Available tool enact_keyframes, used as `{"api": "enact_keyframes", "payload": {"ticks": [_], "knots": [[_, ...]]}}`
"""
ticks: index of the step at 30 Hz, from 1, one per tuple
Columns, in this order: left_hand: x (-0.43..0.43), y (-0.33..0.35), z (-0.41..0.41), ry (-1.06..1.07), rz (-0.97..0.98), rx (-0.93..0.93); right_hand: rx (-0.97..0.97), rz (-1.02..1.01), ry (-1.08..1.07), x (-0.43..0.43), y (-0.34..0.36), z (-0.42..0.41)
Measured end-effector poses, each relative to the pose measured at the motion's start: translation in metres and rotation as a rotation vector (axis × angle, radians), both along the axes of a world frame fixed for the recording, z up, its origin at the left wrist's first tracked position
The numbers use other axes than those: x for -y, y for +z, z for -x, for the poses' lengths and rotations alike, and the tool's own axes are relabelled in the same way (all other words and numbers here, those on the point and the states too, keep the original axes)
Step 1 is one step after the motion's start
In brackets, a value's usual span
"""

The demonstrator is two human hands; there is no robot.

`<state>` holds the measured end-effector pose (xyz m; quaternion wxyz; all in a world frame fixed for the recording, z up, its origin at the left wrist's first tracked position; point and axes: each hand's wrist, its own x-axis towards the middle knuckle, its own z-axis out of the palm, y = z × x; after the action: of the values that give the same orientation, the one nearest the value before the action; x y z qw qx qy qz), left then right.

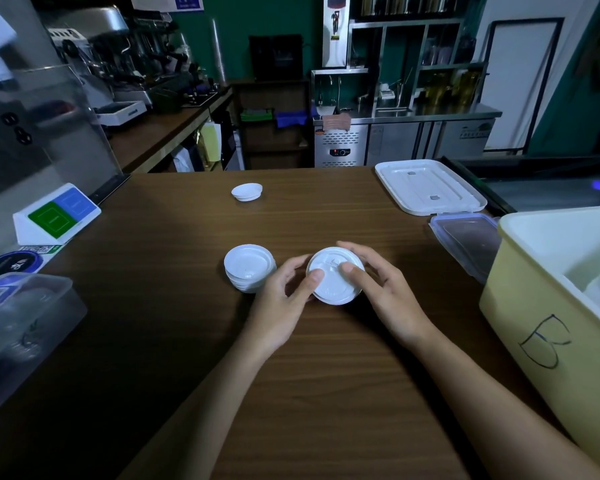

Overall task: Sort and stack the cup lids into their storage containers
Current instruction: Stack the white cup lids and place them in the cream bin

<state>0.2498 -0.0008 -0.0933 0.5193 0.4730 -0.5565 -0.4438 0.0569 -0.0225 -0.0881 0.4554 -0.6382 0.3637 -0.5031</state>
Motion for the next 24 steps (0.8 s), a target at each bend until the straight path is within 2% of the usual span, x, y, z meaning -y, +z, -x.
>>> {"api": "enact_keyframes", "payload": {"ticks": [4, 7, 9, 11, 14, 18, 24], "knots": [[-0.003, 0.005, -0.008, 0.150, 0.162, 0.341, -0.020, -0.011, -0.004, 0.000, -0.002, 0.002], [0.001, 0.013, -0.029, 0.374, 0.380, 0.711, 0.012, -0.023, -0.055, 0.002, -0.002, 0.002], [0.004, 0.016, -0.044, 0.462, 0.353, 0.949, 0.018, -0.027, -0.071, 0.003, -0.002, 0.002], [0.005, 0.015, -0.054, 0.445, 0.244, 1.057, 0.015, -0.028, -0.074, 0.003, -0.002, 0.003], [0.005, 0.012, -0.055, 0.386, 0.245, 1.052, 0.022, -0.038, -0.076, 0.004, -0.001, 0.002], [0.006, 0.011, -0.050, 0.338, 0.293, 0.887, 0.004, -0.032, -0.076, 0.004, -0.001, 0.002], [0.004, 0.015, -0.040, 0.323, 0.252, 0.651, -0.004, -0.023, -0.117, 0.002, -0.002, 0.002]]}}
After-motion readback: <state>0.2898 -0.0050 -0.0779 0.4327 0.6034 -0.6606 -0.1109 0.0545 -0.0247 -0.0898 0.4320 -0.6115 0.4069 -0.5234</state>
